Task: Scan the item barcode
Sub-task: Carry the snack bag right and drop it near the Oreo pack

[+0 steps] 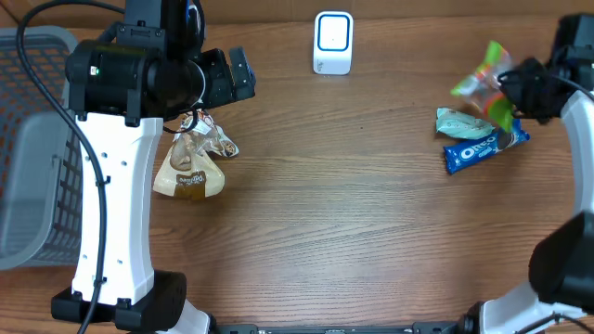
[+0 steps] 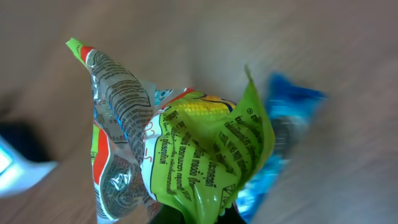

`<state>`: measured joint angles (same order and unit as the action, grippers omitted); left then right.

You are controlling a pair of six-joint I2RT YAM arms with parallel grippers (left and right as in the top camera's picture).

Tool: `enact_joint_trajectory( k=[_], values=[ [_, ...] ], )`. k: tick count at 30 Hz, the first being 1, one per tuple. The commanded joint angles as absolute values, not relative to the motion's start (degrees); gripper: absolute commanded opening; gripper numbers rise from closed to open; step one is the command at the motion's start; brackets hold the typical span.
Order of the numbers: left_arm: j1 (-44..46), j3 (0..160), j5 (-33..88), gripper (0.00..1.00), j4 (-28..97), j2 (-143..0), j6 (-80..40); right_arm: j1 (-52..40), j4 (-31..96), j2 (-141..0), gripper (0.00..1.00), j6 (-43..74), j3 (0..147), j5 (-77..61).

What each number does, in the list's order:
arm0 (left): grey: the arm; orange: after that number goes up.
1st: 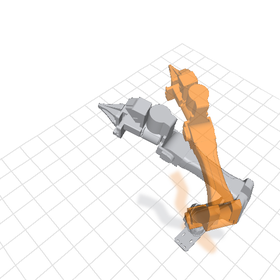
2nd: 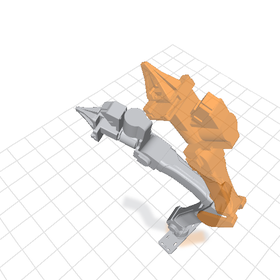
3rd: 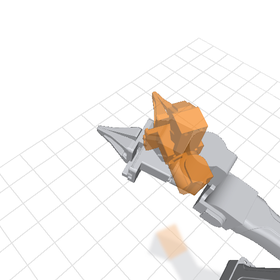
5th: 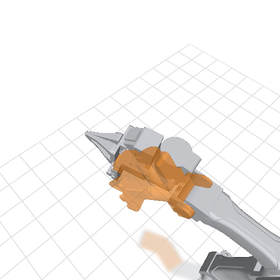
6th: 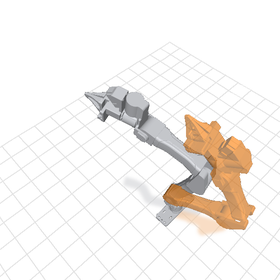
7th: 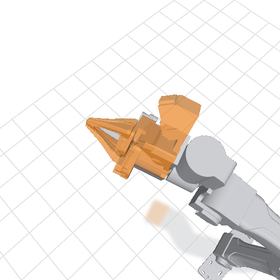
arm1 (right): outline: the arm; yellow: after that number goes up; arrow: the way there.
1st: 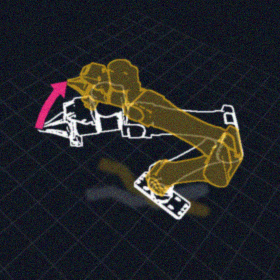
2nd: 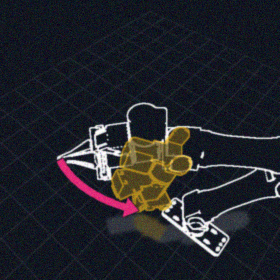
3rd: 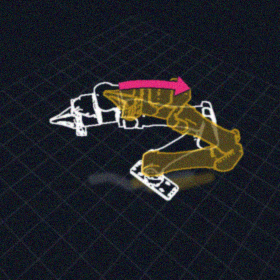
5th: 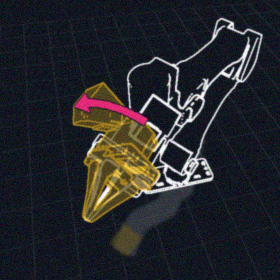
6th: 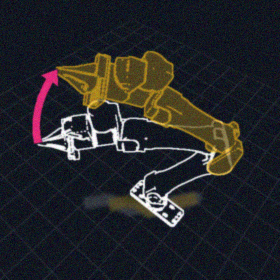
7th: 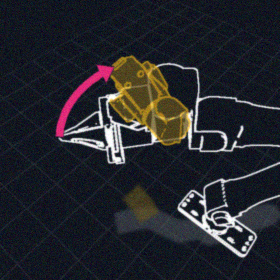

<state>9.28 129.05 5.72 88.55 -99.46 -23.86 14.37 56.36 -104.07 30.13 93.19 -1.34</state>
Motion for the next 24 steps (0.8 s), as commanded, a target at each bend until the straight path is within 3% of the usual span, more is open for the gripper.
enact_joint_trajectory(
  k=[1, 4, 6, 9, 14, 20, 24],
  values=[
    [9.4, 129.5, 5.4, 1.00, 88.5, -99.7, -24.0, 16.4, 56.1, -107.4, 0.04, 33.0, 91.9, 1.5],
    [9.4, 129.5, 5.4, 1.00, 88.5, -99.7, -24.0, 17.0, 57.0, -109.7, 0.07, 33.0, 91.7, 1.5],
    [9.4, 129.5, 5.4, 1.00, 88.5, -99.7, -24.0, 17.0, 57.1, -109.8, 0.33, 33.0, 91.8, 1.4],
    [9.4, 129.5, 5.4, 1.00, 88.5, -99.7, -24.0, 17.0, 57.1, -109.4, 0.54, 31.4, 92.6, 0.1],
    [9.4, 129.5, 5.4, 1.00, 88.5, -99.7, -24.0, 17.0, 57.7, -107.5, 0.58, 26.2, 94.8, -10.5],
    [9.4, 129.5, 5.4, 1.00, 88.5, -99.7, -24.0, 15.7, 57.2, -103.9, 0.59, 20.5, 95.8, -34.2],
    [9.4, 129.5, 5.4, 1.00, 88.5, -99.7, -24.0, 11.8, 57.1, -103.9, 0.60, 20.5, 95.7, -36.1]
  ],
)
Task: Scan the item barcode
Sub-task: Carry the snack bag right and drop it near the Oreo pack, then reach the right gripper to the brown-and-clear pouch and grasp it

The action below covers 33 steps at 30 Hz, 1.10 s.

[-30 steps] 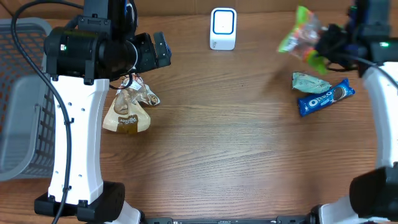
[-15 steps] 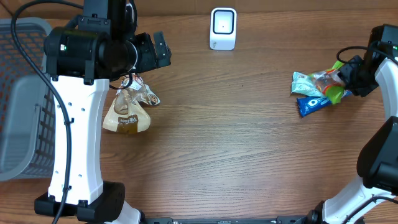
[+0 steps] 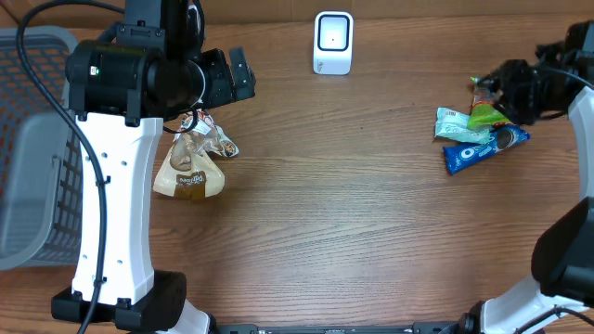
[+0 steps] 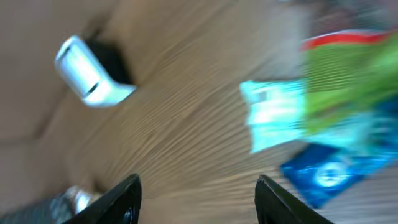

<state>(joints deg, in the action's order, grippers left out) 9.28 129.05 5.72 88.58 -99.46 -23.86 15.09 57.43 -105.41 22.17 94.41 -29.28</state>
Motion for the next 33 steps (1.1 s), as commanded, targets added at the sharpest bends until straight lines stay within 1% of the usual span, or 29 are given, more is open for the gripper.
enact_joint_trajectory(
  k=[1, 6, 7, 8, 10, 11, 12, 15, 16, 22, 24, 28, 30, 33],
  values=[
    [9.4, 129.5, 5.4, 1.00, 88.5, -99.7, -24.0, 8.7, 56.2, -103.9, 0.60, 20.5, 95.6, -36.1],
    [9.4, 129.5, 5.4, 1.00, 88.5, -99.7, -24.0, -3.0, 49.2, -104.3, 0.65, 20.6, 94.1, -34.4],
    [9.4, 129.5, 5.4, 1.00, 88.5, -99.7, -24.0, -6.6, 47.7, -104.8, 0.67, 21.6, 94.1, -31.7],
    [9.4, 129.5, 5.4, 1.00, 88.5, -99.7, -24.0, -7.9, 47.1, -105.0, 0.67, 22.2, 94.1, -30.6],
    [9.4, 129.5, 5.4, 1.00, 88.5, -99.7, -24.0, -12.7, 44.5, -106.3, 0.73, 24.6, 94.1, -27.4],
    [9.4, 129.5, 5.4, 1.00, 88.5, -99.7, -24.0, -16.0, 41.8, -107.4, 0.73, 26.3, 94.1, -26.6],
    [9.4, 129.5, 5.4, 0.99, 88.5, -99.7, -24.0, -17.2, 40.6, -107.9, 0.74, 26.7, 94.1, -26.6],
    [9.4, 129.5, 5.4, 1.00, 88.5, -99.7, -24.0, -25.3, 30.1, -112.6, 0.75, 30.1, 94.1, -26.6],
    [9.4, 129.5, 5.4, 1.00, 88.5, -99.7, -24.0, -28.0, 25.9, -114.8, 0.77, 31.7, 94.1, -26.6],
    [8.7, 130.5, 5.6, 1.00, 84.9, -99.6, -24.0, -38.2, 7.9, -124.2, 0.82, 35.4, 94.1, -26.5],
    [7.2, 132.6, 6.0, 1.00, 85.5, -99.6, -24.0, -40.5, 4.0, -126.6, 0.86, 35.5, 94.2, -25.8],
    [2.6, 136.8, 6.0, 1.00, 87.0, -99.6, -24.6, -44.0, 2.3, -131.8, 0.93, 35.6, 97.4, -23.4],
    [-0.1, 136.9, 5.7, 1.00, 87.0, -99.6, -26.1, -45.3, 5.0, -134.4, 1.00, 33.8, 100.9, -22.4],
    [-1.7, 136.5, 5.5, 1.00, 86.9, -99.7, -26.2, -46.2, 8.3, -136.1, 1.00, 32.1, 104.1, -20.0]
  ],
)
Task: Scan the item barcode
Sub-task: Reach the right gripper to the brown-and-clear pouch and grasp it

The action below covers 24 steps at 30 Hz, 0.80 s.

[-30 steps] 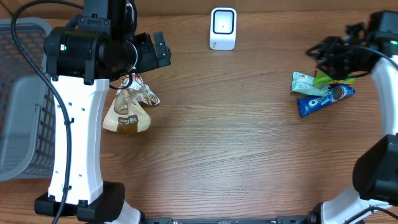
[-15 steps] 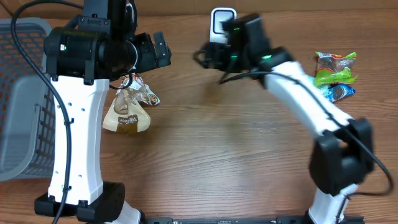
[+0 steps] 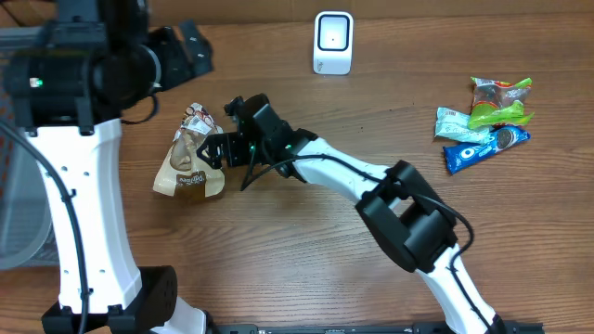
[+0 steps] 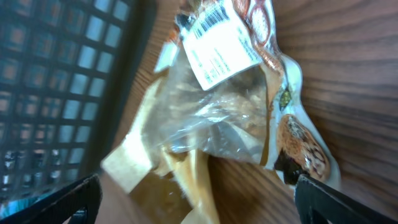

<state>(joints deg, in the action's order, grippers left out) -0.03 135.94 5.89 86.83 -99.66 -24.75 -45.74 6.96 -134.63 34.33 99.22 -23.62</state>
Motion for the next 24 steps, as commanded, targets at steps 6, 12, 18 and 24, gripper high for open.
enact_joint_trajectory(
  k=[6, 12, 18, 24],
  values=[
    [-1.9, 135.8, 3.8, 1.00, 86.9, -99.7, -26.2, -48.8, 8.1, -139.2, 1.00, 31.6, 104.7, -15.0],
    [-1.8, 135.8, 3.9, 0.99, 87.0, -99.7, -26.2, -50.2, 7.0, -141.4, 0.90, 32.8, 104.6, -12.0],
    [-1.8, 135.8, 3.9, 1.00, 87.0, -99.7, -26.2, -49.5, 16.5, -141.4, 0.62, 32.8, 105.1, -11.6],
    [-1.8, 135.8, 3.9, 1.00, 86.9, -99.7, -26.2, -46.0, 35.4, -141.4, 0.55, 32.3, 111.9, -11.6]
  ],
)
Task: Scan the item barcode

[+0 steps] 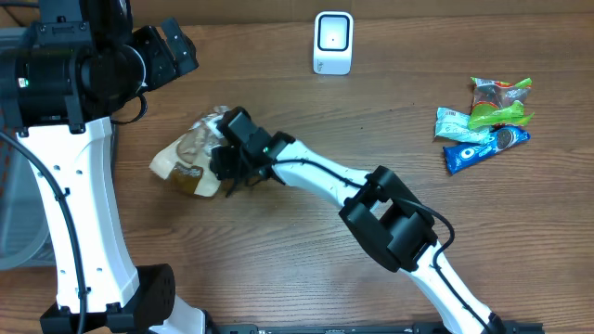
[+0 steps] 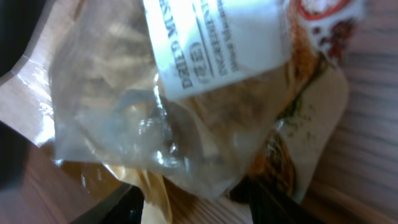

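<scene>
A tan, partly clear snack bag [image 1: 186, 153] with a white printed label [image 2: 211, 50] lies on the wooden table at centre left. My right gripper [image 1: 225, 160] has reached across the table to it. Its dark fingers [image 2: 121, 205] stand either side of the bag's lower end, shut on it. The bag fills the right wrist view. The white barcode scanner [image 1: 333, 42] stands at the far middle edge. My left gripper [image 1: 172, 48] hangs open above the table's far left, apart from the bag.
Three snack packets lie at the right: a green one [image 1: 501, 97], a pale teal one [image 1: 459, 122] and a blue Oreo pack [image 1: 483, 148]. A grey mesh basket [image 1: 23, 186] sits off the table's left edge.
My right gripper has come closer onto the tan bag and its jaws have narrowed around the bag's lower end. The bag looks rumpled and shifted slightly left. The left arm drew back a little.
My right gripper first held a green packet above the pile at the right. Then it stood open there with the packet on the pile. Later it was across the table, wide open by the tan bag, the left arm pulled back. Now it grips the bag.
</scene>
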`<state>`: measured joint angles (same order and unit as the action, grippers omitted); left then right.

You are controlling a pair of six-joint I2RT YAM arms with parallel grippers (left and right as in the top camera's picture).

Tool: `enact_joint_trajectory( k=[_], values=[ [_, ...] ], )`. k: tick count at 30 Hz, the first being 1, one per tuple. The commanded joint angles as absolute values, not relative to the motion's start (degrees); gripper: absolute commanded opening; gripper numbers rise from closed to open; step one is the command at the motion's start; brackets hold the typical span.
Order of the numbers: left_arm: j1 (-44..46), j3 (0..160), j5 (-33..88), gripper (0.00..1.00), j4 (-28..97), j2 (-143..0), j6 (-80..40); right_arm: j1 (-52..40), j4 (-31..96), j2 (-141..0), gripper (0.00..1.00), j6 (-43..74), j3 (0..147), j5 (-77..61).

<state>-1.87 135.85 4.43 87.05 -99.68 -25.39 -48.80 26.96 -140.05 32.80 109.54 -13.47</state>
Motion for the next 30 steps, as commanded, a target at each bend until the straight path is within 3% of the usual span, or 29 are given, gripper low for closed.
enact_joint_trajectory(
  k=[1, 6, 10, 12, 17, 23, 30],
  values=[
    [-1.8, 135.8, 3.9, 1.00, 87.0, -99.7, -26.2, -45.7, 38.1, -141.4, 0.55, 31.3, 112.8, -11.6],
    [-1.8, 135.8, 3.9, 1.00, 86.9, -99.7, -26.2, -43.0, 61.9, -141.4, 0.67, 24.6, 121.1, -6.4],
    [-1.8, 135.8, 3.9, 1.00, 86.9, -99.7, -26.2, -39.6, 82.8, -141.4, 0.85, 21.3, 125.4, 0.1],
    [-1.8, 135.8, 3.9, 1.00, 86.9, -99.7, -26.2, -38.5, 86.5, -141.3, 0.91, 20.7, 125.7, 1.8],
    [-1.8, 135.8, 3.9, 1.00, 86.9, -99.7, -26.2, -35.3, 87.7, -137.7, 0.99, 19.6, 128.6, 2.2],
    [-1.8, 135.8, 3.9, 1.00, 87.0, -99.7, -26.2, -28.6, 85.2, -128.2, 1.00, 22.3, 134.3, -2.5],
    [-1.8, 135.8, 3.9, 1.00, 86.9, -99.7, -26.2, -21.3, 80.2, -126.8, 1.00, 24.2, 131.2, -20.4]
  ],
)
